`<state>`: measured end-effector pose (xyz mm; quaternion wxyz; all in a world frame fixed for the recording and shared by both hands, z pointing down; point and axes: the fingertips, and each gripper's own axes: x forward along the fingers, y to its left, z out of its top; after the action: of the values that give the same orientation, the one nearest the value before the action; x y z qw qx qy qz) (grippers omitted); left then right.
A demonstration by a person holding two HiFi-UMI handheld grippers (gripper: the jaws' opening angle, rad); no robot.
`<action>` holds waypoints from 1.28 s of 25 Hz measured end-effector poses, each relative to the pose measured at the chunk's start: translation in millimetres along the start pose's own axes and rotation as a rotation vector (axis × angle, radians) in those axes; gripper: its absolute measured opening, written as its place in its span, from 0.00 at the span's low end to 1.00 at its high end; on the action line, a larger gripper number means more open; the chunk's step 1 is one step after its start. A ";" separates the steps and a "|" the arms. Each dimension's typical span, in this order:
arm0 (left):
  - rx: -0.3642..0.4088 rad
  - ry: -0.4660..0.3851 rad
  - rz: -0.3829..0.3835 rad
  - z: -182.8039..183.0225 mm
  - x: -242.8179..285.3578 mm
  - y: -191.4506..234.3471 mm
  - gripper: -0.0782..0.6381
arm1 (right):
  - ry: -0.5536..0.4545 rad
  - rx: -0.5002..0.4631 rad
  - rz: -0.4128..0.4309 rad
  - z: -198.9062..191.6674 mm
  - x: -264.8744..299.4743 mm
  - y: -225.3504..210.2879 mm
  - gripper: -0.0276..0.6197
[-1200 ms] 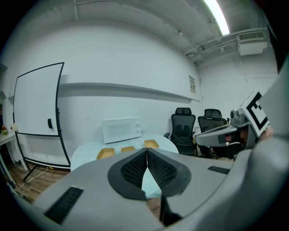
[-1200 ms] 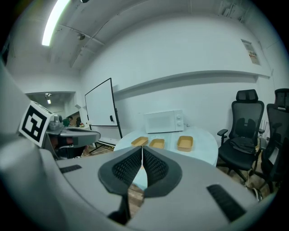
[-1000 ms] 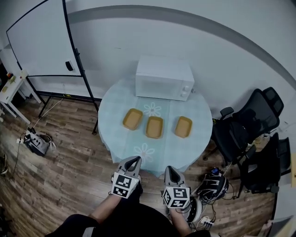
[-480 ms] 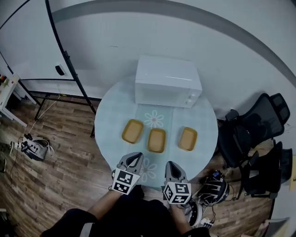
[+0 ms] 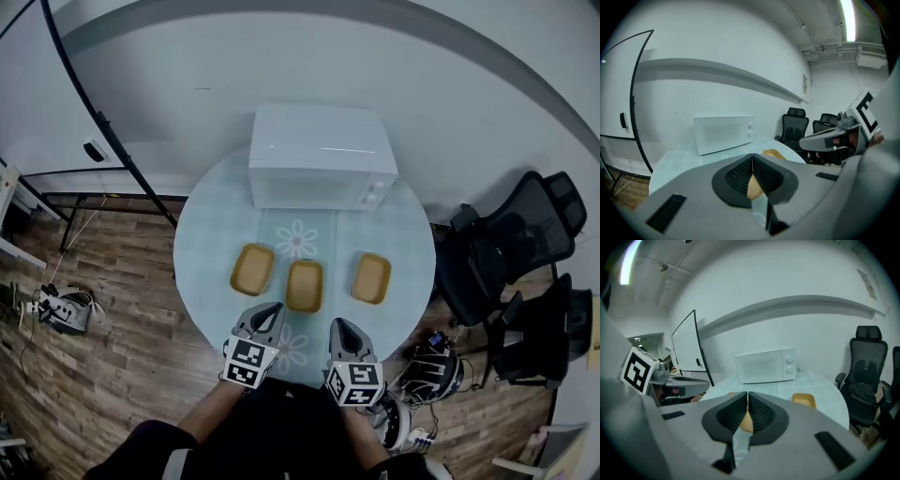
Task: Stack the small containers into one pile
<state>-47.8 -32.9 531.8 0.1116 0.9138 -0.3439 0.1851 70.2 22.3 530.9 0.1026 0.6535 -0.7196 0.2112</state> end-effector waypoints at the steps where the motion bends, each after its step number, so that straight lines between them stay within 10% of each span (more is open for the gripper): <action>1: -0.002 0.004 0.005 1.0 4.6 0.3 0.13 | -0.005 0.000 0.008 1.6 4.3 -4.1 0.08; 12: -0.018 0.036 0.095 9.4 38.7 5.5 0.13 | 0.089 -0.045 0.128 -3.1 54.8 -41.4 0.09; 32: -0.057 0.075 0.023 -8.9 54.5 47.2 0.13 | 0.461 0.005 0.039 -119.0 164.4 -55.9 0.16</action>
<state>-43.9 -96.9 566.1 0.1485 0.8985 -0.3552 0.2107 89.4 -76.3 715.9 0.2586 0.5741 -0.6892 0.3586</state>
